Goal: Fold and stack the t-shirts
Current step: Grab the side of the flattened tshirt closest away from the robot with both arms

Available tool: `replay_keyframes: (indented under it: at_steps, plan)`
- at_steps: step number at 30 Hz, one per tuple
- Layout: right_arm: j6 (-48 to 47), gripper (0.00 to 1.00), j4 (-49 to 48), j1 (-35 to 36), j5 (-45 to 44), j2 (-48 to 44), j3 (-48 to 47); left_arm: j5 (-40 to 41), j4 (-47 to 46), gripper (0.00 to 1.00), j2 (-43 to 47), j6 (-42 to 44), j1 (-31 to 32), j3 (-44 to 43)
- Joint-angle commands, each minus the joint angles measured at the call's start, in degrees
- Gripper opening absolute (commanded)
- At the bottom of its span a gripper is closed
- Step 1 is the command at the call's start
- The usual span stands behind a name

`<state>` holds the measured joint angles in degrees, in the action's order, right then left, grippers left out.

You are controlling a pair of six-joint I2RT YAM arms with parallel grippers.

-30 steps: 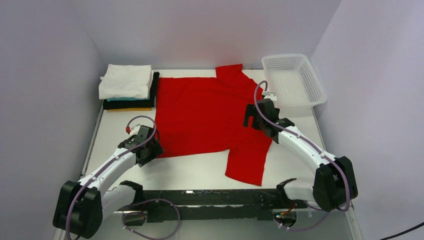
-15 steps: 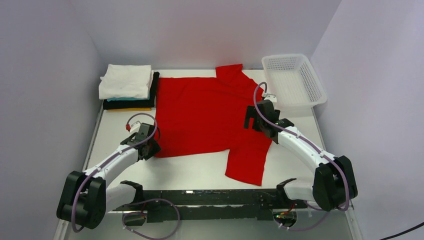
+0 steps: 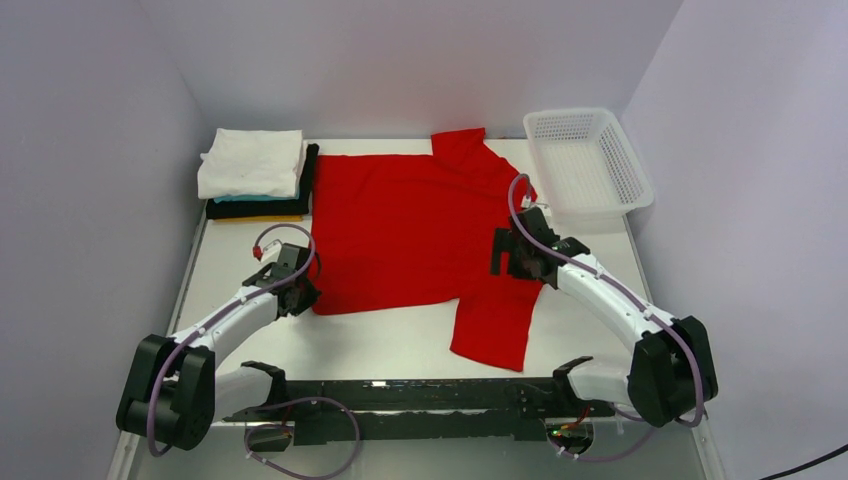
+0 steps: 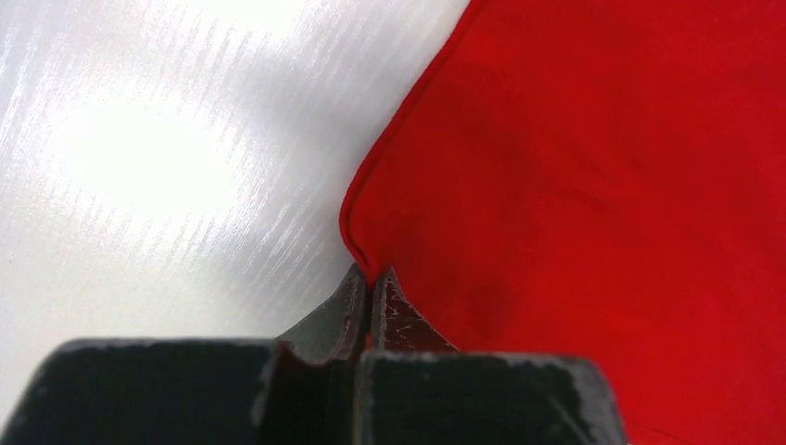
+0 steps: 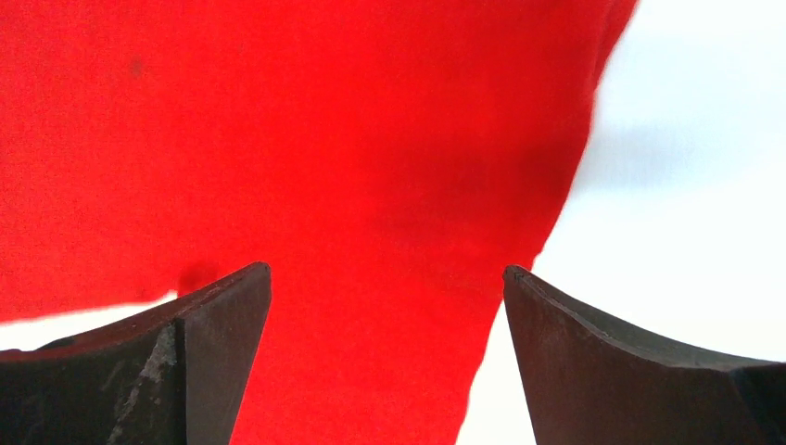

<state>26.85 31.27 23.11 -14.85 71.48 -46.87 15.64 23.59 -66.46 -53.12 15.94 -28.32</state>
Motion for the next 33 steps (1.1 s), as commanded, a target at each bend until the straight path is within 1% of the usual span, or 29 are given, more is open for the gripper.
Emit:
replay_keyframes:
  at_steps: [1,3,4,6,8,10,11,14,17,20,24,30,31,33]
  plan:
    - [-1.0,0.96,9.4,3.3,9.6,-3.9,2.0,-2.2,0.8,0.00,0.8,1.3,-0.1,1.1]
    - [-1.1,0.92,11.8,5.1,16.2,-5.9,4.8,-2.1,0.6,0.00,1.3,1.4,-0.1,1.5]
    - [-0.3,0.92,13.4,6.6,17.0,-7.7,5.3,-2.1,0.5,0.00,1.6,1.4,-0.1,1.7]
    - [2.3,0.91,16.9,10.4,15.6,-10.0,5.7,-2.1,0.4,0.00,2.0,1.4,-0.1,1.9]
    - [5.2,0.89,19.7,12.6,15.6,-11.0,6.4,-2.3,-0.1,0.00,2.4,1.6,-0.2,2.2]
    - [8.3,0.87,20.1,15.1,16.4,-10.5,8.6,-2.6,-0.7,0.00,2.4,1.7,-0.1,2.5]
    - [9.8,0.84,19.1,16.4,17.0,-9.9,10.4,-2.8,-1.0,0.00,2.3,1.7,-0.1,2.5]
    - [13.9,0.82,18.2,19.8,16.0,-7.2,10.6,-3.3,-0.9,0.00,1.6,1.9,-0.1,2.0]
    - [18.3,0.78,19.7,21.6,13.3,-5.5,10.1,-3.1,-0.8,0.00,1.8,1.7,-0.1,2.3]
    - [21.3,0.74,21.7,22.7,13.2,-4.1,10.7,-2.9,-1.3,0.00,2.8,2.0,-0.1,3.1]
    - [23.3,0.69,19.5,23.2,14.4,-3.1,12.9,-2.0,-0.8,0.00,4.4,2.3,-0.1,3.2]
    - [24.4,0.56,11.0,23.2,14.3,1.0,16.3,-2.6,-1.5,0.00,5.3,2.4,-0.2,3.6]
    - [24.8,0.50,10.3,23.2,14.2,1.8,16.5,-2.6,-1.8,0.00,5.4,2.4,-0.1,3.6]
    - [25.0,0.35,9.9,23.2,14.4,2.5,16.3,-2.4,-1.6,0.00,5.7,2.0,-0.1,3.7]
